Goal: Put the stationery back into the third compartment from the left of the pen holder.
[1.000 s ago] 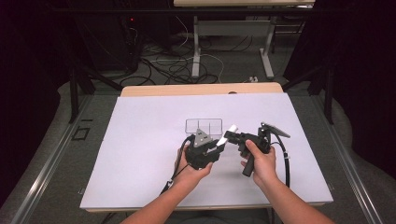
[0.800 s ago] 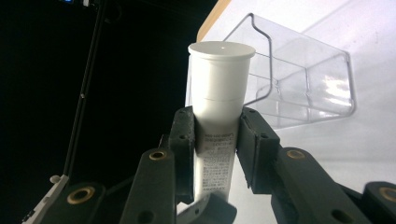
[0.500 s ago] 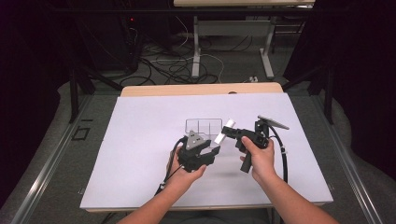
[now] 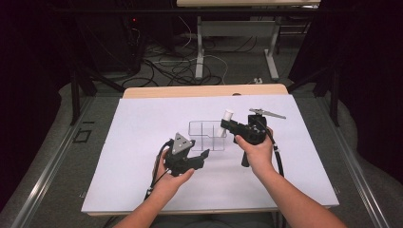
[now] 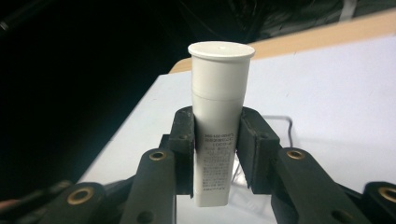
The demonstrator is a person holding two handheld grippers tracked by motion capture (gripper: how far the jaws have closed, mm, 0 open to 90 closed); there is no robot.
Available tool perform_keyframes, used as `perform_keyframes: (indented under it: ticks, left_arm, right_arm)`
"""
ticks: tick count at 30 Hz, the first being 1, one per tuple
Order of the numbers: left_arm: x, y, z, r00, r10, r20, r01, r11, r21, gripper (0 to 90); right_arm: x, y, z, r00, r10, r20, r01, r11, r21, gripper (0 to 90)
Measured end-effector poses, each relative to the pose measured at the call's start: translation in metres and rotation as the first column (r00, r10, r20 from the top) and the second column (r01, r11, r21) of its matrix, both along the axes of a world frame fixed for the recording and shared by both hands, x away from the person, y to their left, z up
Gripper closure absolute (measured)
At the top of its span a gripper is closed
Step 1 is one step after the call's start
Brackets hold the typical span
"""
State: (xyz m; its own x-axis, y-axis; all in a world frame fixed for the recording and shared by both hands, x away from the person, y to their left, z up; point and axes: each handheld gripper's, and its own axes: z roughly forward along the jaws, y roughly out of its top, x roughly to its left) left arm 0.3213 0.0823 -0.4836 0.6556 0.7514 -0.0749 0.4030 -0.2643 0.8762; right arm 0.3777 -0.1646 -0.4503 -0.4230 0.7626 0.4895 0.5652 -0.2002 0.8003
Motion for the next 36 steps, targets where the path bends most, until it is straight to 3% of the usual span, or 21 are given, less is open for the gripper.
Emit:
perform_keyframes:
  ticks: [4,12,15,20,23,26,31,36]
  left_arm:
    - [0.002,0.012,0.004,0.9995,0.033,0.003,-0.033,0.9994,-0.013,30.8]
    - [0.003,0.036,0.002,0.9973,0.07,-0.023,-0.071,0.9962,-0.049,27.5]
    - [0.004,0.042,0.0,0.9924,0.112,-0.05,-0.115,0.9925,-0.043,26.0]
    - [0.005,0.05,-0.003,0.9892,0.142,-0.036,-0.142,0.9898,0.016,21.6]
    - [0.007,0.056,-0.005,0.9869,0.156,-0.041,-0.155,0.9875,0.029,16.4]
    - [0.008,0.062,-0.008,0.9848,0.169,-0.042,-0.167,0.9852,0.037,15.9]
    - [0.011,0.068,-0.011,0.9774,0.208,-0.034,-0.207,0.9771,0.05,12.8]
    - [0.014,0.071,-0.014,0.9745,0.219,-0.049,-0.217,0.975,0.048,8.4]
  right_arm:
    - [0.002,0.01,0.001,0.9953,0.0,0.097,0.014,0.991,-0.135,69.3]
    - [0.008,0.025,-0.004,0.9856,-0.009,0.169,0.046,0.974,-0.221,69.3]
    - [0.012,0.028,-0.009,0.9839,-0.021,0.178,0.066,0.966,-0.251,69.3]
    - [0.016,0.033,-0.015,0.9814,-0.032,0.189,0.088,0.953,-0.291,69.3]
    - [0.017,0.036,-0.019,0.9788,-0.031,0.203,0.094,0.947,-0.308,69.2]
    - [0.017,0.038,-0.025,0.9814,-0.025,0.19,0.091,0.935,-0.344,69.2]
    - [0.017,0.038,-0.036,0.9808,-0.027,0.193,0.095,0.932,-0.351,69.2]
    - [0.017,0.037,-0.045,0.9816,-0.029,0.189,0.097,0.928,-0.361,69.2]
